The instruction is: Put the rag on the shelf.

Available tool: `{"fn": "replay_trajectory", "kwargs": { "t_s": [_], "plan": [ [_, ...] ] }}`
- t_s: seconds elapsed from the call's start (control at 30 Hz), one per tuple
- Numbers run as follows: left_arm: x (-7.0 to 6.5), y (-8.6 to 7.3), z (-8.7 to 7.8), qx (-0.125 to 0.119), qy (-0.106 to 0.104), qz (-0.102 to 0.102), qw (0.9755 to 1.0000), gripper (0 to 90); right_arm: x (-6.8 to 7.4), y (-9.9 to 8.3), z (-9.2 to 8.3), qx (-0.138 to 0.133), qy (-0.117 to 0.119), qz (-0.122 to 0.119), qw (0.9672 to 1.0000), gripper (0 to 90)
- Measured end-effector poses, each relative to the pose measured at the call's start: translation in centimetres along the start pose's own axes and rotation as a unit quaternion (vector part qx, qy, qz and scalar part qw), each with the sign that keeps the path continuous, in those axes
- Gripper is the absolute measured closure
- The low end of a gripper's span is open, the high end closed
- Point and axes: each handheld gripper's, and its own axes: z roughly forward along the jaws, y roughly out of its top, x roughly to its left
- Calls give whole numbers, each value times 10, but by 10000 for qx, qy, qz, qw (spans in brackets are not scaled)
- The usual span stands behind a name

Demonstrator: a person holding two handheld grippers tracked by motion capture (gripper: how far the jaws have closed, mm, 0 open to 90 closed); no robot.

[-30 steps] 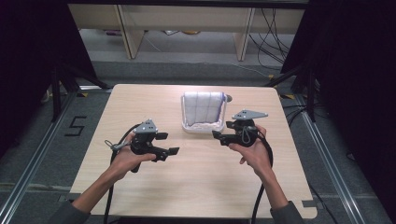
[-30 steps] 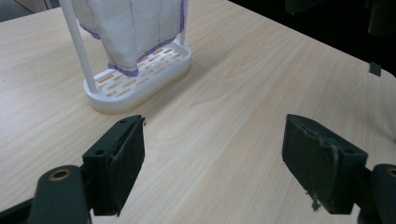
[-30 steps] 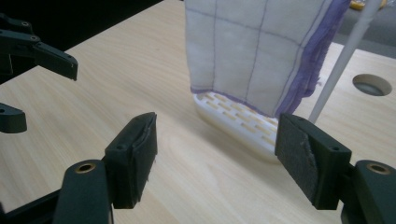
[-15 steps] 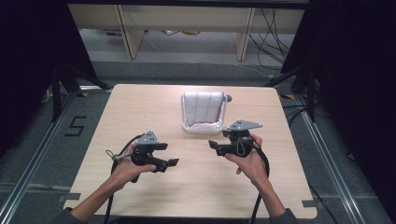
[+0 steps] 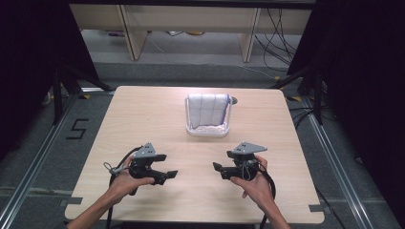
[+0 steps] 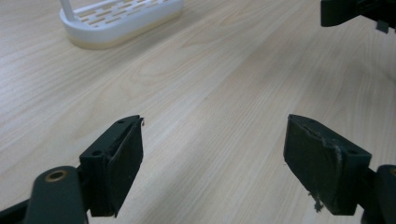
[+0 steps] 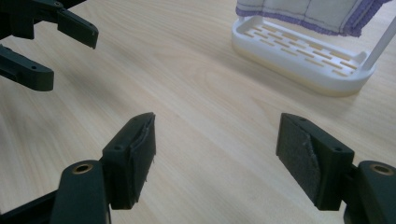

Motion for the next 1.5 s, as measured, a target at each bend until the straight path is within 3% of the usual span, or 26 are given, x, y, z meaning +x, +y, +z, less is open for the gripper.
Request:
{"fn": "replay_trajectory", "kwargs": {
  "t_s": [0.3,0.43,0.57,0.8,0.93,0.97,1.0,1.2,1.27,1.33,1.37,1.5],
  "plan": [
    [-5,-17,-8,45,-8,-3,10000,194,-1,-14,-4,-36,-55,62,10000,226],
    [-8,-23,-12,90,-20,-7,10000,194,-2,-23,-5,80,-160,75,9998,213],
    [-12,-33,-13,87,-11,-41,10000,194,0,-32,-4,60,-111,126,9998,211],
    [-22,-45,-18,182,-38,-72,9998,192,11,-46,-10,160,-151,178,9996,209],
    [-29,-49,-22,95,-33,-89,9999,188,17,-52,-14,213,-214,93,9995,195],
    [-28,-49,-24,176,-30,29,9998,187,17,-54,-14,211,-183,75,9996,194],
    [-29,-50,-25,125,-65,-57,9999,185,19,-55,-16,247,-197,109,9994,193],
    [-29,-55,-32,80,21,-114,9999,181,25,-61,-23,210,-185,128,9995,173],
    [-31,-57,-34,130,0,-106,9999,181,27,-63,-25,228,-211,125,9994,171],
    [-34,-58,-33,201,-20,34,9998,176,30,-64,-26,255,-179,189,9993,171],
    [-34,-58,-32,223,8,100,9997,176,29,-64,-26,281,-192,58,9994,171],
    [-30,-58,-30,343,64,151,9993,175,28,-64,-25,334,-229,10,9992,171]
  ]
}}
